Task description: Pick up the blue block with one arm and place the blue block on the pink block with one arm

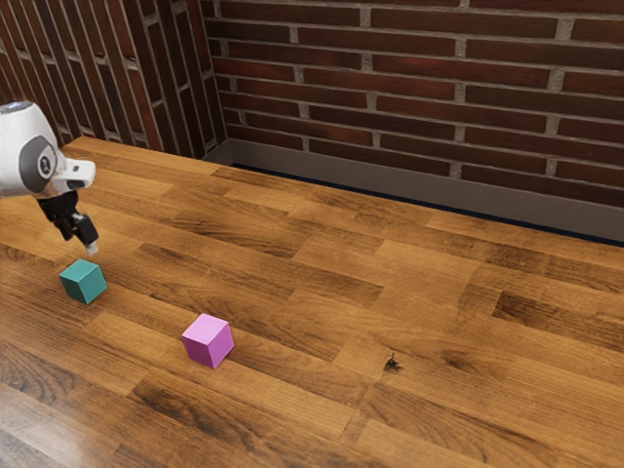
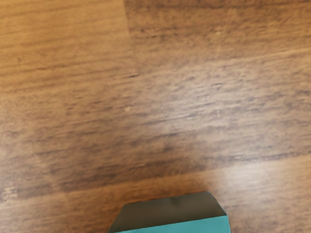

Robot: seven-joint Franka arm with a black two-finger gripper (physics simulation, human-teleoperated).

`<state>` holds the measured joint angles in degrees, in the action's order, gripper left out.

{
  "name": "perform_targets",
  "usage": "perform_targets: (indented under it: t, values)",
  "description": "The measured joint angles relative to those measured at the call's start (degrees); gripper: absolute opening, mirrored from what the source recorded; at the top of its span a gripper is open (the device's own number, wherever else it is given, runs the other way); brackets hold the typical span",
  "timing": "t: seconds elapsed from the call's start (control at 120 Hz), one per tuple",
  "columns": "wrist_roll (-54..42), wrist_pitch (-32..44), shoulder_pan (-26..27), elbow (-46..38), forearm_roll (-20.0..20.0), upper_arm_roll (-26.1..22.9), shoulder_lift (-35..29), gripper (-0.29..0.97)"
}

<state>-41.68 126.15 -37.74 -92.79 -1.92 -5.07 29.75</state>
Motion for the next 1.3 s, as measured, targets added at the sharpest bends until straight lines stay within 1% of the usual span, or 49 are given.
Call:
perform_targets:
  t: [0.142, 0.383, 0.783, 1.3]
  values:
    - [0.24, 0.24, 1.28, 0.39, 0.09, 0.22, 0.35, 0.68]
    - [4.57, -0.9, 0.15, 0.0, 0.33, 1.76, 0.27, 0.68]
    - [10.37, -0.92, -0.05, -3.28, 0.14, 1.91, 0.23, 0.66]
    - [11.46, 1.72, -0.4, -4.35, -0.31, 2.04, 1.8, 0.64]
